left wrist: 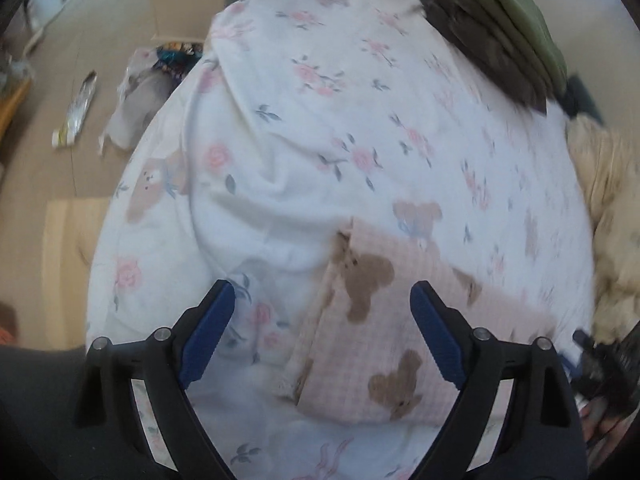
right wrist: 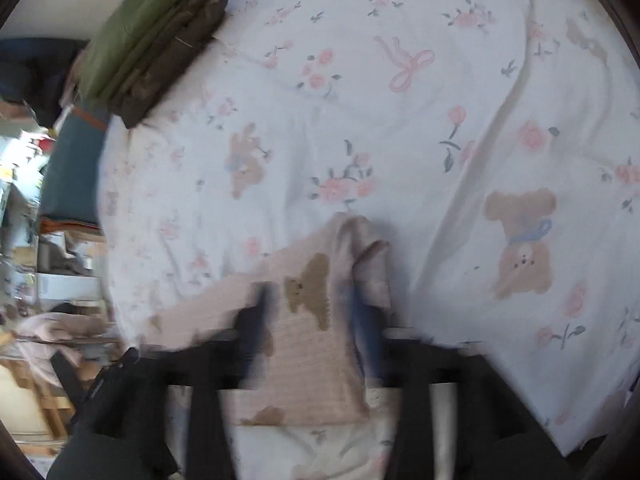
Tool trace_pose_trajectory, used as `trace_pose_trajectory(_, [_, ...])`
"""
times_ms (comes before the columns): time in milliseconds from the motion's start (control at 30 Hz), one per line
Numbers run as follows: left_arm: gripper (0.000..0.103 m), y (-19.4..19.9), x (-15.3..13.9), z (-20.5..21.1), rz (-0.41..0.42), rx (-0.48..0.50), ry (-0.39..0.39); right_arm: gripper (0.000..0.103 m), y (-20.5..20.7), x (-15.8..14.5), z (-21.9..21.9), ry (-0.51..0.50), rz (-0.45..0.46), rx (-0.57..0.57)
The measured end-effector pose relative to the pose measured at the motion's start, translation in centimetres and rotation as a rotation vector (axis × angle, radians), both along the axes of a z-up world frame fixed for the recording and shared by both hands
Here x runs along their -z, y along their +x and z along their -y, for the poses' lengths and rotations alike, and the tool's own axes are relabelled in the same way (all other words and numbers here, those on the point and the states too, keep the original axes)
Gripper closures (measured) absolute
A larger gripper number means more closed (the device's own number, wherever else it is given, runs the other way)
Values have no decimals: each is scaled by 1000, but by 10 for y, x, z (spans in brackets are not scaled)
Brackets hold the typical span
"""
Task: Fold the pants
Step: 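Grasp the folded pink pants bundle with both tools, then lift the bundle with both tools and carry it toward the green clothes stack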
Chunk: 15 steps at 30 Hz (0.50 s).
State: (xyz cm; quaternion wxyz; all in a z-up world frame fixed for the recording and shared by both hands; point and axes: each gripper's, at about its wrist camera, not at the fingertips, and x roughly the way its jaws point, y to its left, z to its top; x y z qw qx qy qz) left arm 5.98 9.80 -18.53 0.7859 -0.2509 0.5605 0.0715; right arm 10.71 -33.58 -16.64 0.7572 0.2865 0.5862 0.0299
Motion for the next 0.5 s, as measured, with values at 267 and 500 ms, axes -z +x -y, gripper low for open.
trace_pose_trajectory(267, [16, 12, 19, 31, -43, 155, -41, 19, -1, 44, -30, -77, -168, -125])
trace_pose_trajectory(500, [93, 17, 16, 54, -6, 312, -71, 62, -3, 47, -59, -63, -135, -251])
